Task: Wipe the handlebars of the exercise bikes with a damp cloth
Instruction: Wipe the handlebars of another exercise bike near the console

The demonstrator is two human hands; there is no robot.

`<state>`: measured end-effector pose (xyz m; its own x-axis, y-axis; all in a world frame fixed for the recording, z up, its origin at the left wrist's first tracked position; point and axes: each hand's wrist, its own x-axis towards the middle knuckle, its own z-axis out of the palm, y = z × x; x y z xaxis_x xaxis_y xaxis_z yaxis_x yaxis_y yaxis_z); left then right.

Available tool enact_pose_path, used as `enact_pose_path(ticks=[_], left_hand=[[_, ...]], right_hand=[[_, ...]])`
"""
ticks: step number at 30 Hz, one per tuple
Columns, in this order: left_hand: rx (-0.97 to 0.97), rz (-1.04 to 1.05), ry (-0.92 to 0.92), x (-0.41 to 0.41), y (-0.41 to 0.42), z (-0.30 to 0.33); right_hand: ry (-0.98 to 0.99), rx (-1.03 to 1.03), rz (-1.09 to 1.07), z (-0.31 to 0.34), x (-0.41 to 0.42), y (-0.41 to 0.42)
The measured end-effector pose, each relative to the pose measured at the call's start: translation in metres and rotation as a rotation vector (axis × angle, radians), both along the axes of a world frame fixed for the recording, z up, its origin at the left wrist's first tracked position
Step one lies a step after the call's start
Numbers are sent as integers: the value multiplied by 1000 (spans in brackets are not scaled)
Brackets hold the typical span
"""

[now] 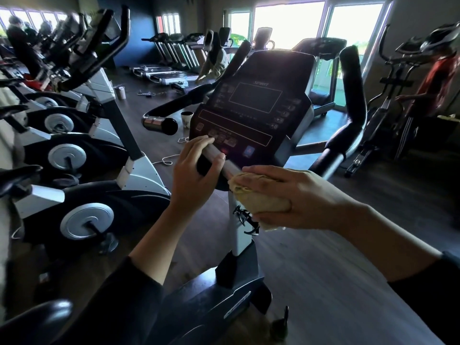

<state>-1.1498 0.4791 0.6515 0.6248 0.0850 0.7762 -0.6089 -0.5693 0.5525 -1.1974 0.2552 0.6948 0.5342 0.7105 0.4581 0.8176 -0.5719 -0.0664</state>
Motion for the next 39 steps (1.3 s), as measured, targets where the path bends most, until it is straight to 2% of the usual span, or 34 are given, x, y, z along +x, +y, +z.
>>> enact_pose_path(ticks=[6, 8, 13, 18, 23, 25, 30, 35, 39], left_hand=[[-113, -22, 34, 5, 4, 1], [-133, -8, 54, 8, 5, 1], [-156, -24, 133, 12, 12, 2], [-191, -98, 173, 13, 21, 4], [-283, -214, 184, 14, 27, 4], [-302, -244, 195, 15, 30, 4], [-279, -263, 185, 20, 38, 0], [-288, -363, 196, 25, 43, -3], [-341, -426, 212, 30, 46, -5]], right_hand=[[129, 279, -157, -8, -1, 27], [141, 316, -244, -10, -1, 35], [168, 263, -371, -10, 4, 59], [200, 265, -347, -6, -6, 54], [243, 262, -377, 4, 27, 90], [240, 257, -355, 4, 32, 87], [292, 98, -203, 3, 25, 71], [356, 228, -270, 15, 36, 93], [335, 264, -334, 10, 23, 87]])
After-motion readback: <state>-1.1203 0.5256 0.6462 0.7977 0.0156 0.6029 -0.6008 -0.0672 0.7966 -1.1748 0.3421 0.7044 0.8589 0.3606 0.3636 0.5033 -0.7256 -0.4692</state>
